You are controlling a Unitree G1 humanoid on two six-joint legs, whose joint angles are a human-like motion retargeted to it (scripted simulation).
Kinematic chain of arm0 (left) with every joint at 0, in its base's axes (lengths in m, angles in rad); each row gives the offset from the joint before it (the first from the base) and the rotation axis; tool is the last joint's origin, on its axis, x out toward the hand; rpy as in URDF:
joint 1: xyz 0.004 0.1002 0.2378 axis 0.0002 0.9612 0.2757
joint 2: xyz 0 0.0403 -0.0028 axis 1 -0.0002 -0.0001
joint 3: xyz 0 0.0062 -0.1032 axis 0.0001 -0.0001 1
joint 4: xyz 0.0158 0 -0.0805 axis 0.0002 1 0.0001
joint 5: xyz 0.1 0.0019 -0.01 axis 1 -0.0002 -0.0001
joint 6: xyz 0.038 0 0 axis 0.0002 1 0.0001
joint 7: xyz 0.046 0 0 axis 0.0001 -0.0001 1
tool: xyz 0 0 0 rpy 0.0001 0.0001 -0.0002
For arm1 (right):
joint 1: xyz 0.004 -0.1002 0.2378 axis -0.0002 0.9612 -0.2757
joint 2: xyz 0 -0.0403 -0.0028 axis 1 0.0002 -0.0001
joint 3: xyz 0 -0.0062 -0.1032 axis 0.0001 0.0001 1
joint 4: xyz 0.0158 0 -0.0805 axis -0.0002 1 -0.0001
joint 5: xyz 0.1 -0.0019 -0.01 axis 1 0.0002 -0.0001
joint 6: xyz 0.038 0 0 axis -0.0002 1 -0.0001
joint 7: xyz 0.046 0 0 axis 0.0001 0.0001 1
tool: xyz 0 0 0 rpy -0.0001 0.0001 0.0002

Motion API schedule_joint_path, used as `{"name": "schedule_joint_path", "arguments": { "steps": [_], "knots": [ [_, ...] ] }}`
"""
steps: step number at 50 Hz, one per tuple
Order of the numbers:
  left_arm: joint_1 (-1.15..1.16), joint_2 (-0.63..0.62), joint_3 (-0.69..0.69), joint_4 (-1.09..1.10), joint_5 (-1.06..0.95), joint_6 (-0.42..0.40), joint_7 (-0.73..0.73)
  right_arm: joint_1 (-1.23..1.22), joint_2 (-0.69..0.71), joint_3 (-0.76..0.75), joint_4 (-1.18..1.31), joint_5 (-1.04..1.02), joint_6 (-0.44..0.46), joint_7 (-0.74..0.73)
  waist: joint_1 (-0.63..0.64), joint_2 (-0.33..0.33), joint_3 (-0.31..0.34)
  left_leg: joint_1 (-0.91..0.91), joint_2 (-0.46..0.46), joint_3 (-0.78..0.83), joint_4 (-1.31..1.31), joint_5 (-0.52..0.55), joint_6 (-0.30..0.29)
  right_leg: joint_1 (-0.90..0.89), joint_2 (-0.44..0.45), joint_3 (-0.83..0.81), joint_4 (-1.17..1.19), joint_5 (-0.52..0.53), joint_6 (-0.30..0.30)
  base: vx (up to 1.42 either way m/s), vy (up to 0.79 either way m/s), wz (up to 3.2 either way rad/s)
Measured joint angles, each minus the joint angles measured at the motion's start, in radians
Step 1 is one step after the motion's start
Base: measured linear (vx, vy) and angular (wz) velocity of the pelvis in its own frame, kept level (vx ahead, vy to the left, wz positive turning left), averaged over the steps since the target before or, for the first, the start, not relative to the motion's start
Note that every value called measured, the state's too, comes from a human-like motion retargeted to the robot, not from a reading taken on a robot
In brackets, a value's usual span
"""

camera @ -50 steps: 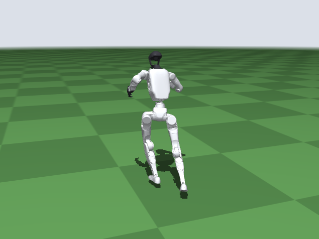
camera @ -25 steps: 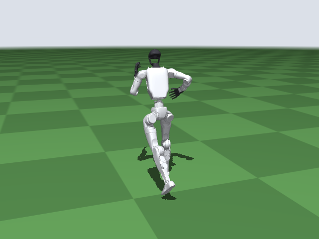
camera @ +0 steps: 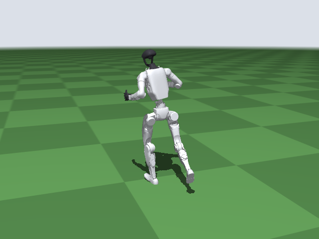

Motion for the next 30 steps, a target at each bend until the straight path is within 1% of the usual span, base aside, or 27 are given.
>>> {"name": "schedule_joint_path", "arguments": {
  "steps": [1,2,3,5,7,8,10,12,13,14,15,17,18,20,21,22,23,24,25,26,28,30],
  "knots": [
    [-0.167,-0.022,-0.065,0.043,0.012,-0.007,0.059,0.075,0.014,0.011,0.101,0.023,0.020,-0.022,-0.027,-0.051,0.008,-0.025,-0.040,-0.016,0.098,-0.079,0.056,-0.115,-0.044,0.015,0.148,-0.070,0.006,1.54,0.07,1.12],
    [-0.330,-0.040,-0.120,0.074,0.017,-0.016,0.110,0.151,0.025,0.018,0.196,0.050,0.040,-0.037,-0.057,-0.095,0.009,-0.042,-0.074,-0.030,0.177,-0.146,0.099,-0.227,-0.082,0.029,0.271,-0.132,0.013,1.53,0.03,1.03],
    [-0.485,-0.053,-0.157,0.082,0.008,-0.026,0.145,0.231,0.032,0.019,0.276,0.086,0.060,-0.040,-0.092,-0.126,-0.004,-0.043,-0.096,-0.038,0.214,-0.190,0.115,-0.334,-0.106,0.040,0.343,-0.176,0.019,1.56,0.00,1.05],
    [-0.755,-0.068,-0.187,0.066,-0.002,-0.054,0.177,0.400,0.007,-0.022,0.345,0.134,0.048,-0.004,-0.187,-0.141,-0.057,-0.002,-0.109,-0.067,0.195,-0.210,0.095,-0.516,-0.129,0.021,0.362,-0.226,0.019,1.60,-0.06,1.18],
    [-0.916,-0.068,-0.164,0.018,-0.004,-0.088,0.214,0.565,-0.070,-0.106,0.309,0.158,0.011,0.046,-0.332,-0.092,-0.126,0.074,-0.083,-0.129,0.113,-0.135,0.046,-0.609,-0.119,-0.053,0.194,-0.210,0.016,1.65,-0.17,1.62],
    [-0.962,-0.063,-0.148,-0.011,-0.010,-0.107,0.242,0.640,-0.109,-0.152,0.286,0.169,0.003,0.065,-0.413,-0.062,-0.156,0.116,-0.068,-0.169,0.069,-0.068,0.021,-0.625,-0.109,-0.093,0.057,-0.178,0.023,1.69,-0.30,1.87],
    [-1.012,-0.041,-0.121,-0.066,-0.022,-0.142,0.285,0.763,-0.162,-0.238,0.258,0.164,0.009,0.089,-0.556,-0.026,-0.198,0.221,-0.052,-0.242,-0.036,0.115,-0.023,-0.604,-0.095,-0.149,-0.287,-0.079,0.058,1.73,-0.45,1.85],
    [-1.026,-0.008,-0.106,-0.108,-0.013,-0.161,0.296,0.846,-0.169,-0.305,0.247,0.120,0.027,0.105,-0.638,-0.044,-0.204,0.376,-0.056,-0.286,-0.159,0.313,-0.060,-0.549,-0.114,-0.170,-0.581,-0.017,0.122,1.77,-0.61,1.38],
    [-1.022,0.007,-0.103,-0.123,-0.002,-0.164,0.292,0.874,-0.162,-0.332,0.241,0.101,0.037,0.117,-0.656,-0.061,-0.195,0.461,-0.052,-0.294,-0.212,0.393,-0.073,-0.529,-0.128,-0.170,-0.667,-0.023,0.155,1.76,-0.66,0.88],
    [-1.004,0.019,-0.098,-0.136,0.003,-0.161,0.280,0.887,-0.148,-0.355,0.237,0.089,0.047,0.132,-0.659,-0.078,-0.179,0.530,-0.047,-0.289,-0.228,0.432,-0.070,-0.514,-0.143,-0.162,-0.715,-0.047,0.179,1.74,-0.67,0.57],
    [-0.980,0.029,-0.093,-0.146,0.005,-0.155,0.264,0.894,-0.133,-0.375,0.232,0.081,0.058,0.150,-0.654,-0.095,-0.161,0.591,-0.042,-0.278,-0.225,0.452,-0.059,-0.501,-0.160,-0.150,-0.743,-0.079,0.198,1.69,-0.65,0.26],
    [-0.875,0.033,-0.069,-0.148,-0.010,-0.129,0.181,0.838,-0.103,-0.377,0.236,0.066,0.074,0.165,-0.616,-0.129,-0.120,0.608,-0.059,-0.230,-0.014,0.360,0.004,-0.456,-0.225,-0.146,-0.725,-0.084,0.209,1.60,-0.62,-0.14],
    [-0.808,0.031,-0.056,-0.137,-0.023,-0.110,0.123,0.773,-0.095,-0.352,0.249,0.060,0.077,0.148,-0.588,-0.134,-0.099,0.567,-0.065,-0.202,0.172,0.289,0.039,-0.430,-0.257,-0.157,-0.699,-0.044,0.201,1.48,-0.57,-0.44],
    [-0.669,0.036,-0.057,-0.073,-0.045,-0.068,0.043,0.572,-0.085,-0.253,0.314,0.061,0.074,0.071,-0.526,-0.093,-0.066,0.418,-0.029,-0.160,0.566,0.153,0.107,-0.418,-0.265,-0.169,-0.588,0.005,0.145,1.38,-0.49,-0.55],
    [-0.594,0.057,-0.065,-0.015,-0.086,-0.051,0.076,0.411,-0.093,-0.185,0.383,0.059,0.070,0.033,-0.493,-0.029,-0.076,0.267,0.037,-0.155,0.776,0.097,0.086,-0.486,-0.221,-0.159,-0.460,-0.072,0.083,1.31,-0.41,-0.68],
    [-0.520,0.075,-0.085,0.052,-0.108,-0.032,0.096,0.254,-0.091,-0.118,0.446,0.050,0.070,0.002,-0.452,0.015,-0.079,0.148,0.074,-0.156,0.936,0.038,0.097,-0.531,-0.186,-0.147,-0.351,-0.144,0.042,1.28,-0.42,-0.90],
    [-0.446,0.084,-0.130,0.135,-0.090,-0.013,0.092,0.106,-0.068,-0.055,0.500,0.029,0.079,-0.014,-0.397,0.019,-0.066,0.095,0.051,-0.168,0.997,-0.028,0.169,-0.528,-0.171,-0.130,-0.282,-0.205,0.043,1.27,-0.44,-1.13],
    [-0.369,0.102,-0.156,0.190,-0.092,-0.006,0.092,-0.041,-0.043,-0.003,0.526,0.003,0.078,-0.034,-0.344,0.019,-0.066,0.019,0.033,-0.167,1.039,-0.068,0.202,-0.529,-0.154,-0.115,-0.235,-0.250,0.039,1.27,-0.42,-1.29],
    [-0.290,0.124,-0.173,0.232,-0.104,-0.006,0.093,-0.188,-0.018,0.043,0.540,-0.025,0.072,-0.054,-0.292,0.015,-0.072,-0.067,0.018,-0.159,1.072,-0.097,0.215,-0.530,-0.137,-0.101,-0.199,-0.286,0.032,1.30,-0.34,-1.36],
    [-0.196,0.160,-0.168,0.212,-0.117,-0.012,0.075,-0.291,0.016,0.065,0.502,-0.024,0.064,-0.067,-0.232,-0.004,-0.097,-0.145,-0.003,-0.136,1.039,-0.107,0.227,-0.518,-0.124,-0.087,-0.210,-0.286,0.030,1.34,-0.28,-1.36],
    [0.002,0.243,-0.127,0.129,-0.173,-0.010,0.032,-0.433,0.076,0.083,0.387,-0.006,0.057,-0.085,-0.103,-0.062,-0.151,-0.261,-0.043,-0.070,0.885,-0.102,0.249,-0.473,-0.110,-0.058,-0.261,-0.244,0.040,1.41,-0.18,-1.21],
    [0.184,0.296,-0.065,0.052,-0.262,0.006,-0.002,-0.485,0.090,0.074,0.227,0.001,0.047,-0.091,0.026,-0.120,-0.189,-0.284,-0.088,0.008,0.580,-0.049,0.243,-0.385,-0.107,-0.034,-0.341,-0.134,0.073,1.50,-0.03,-0.77]
  ]
}}
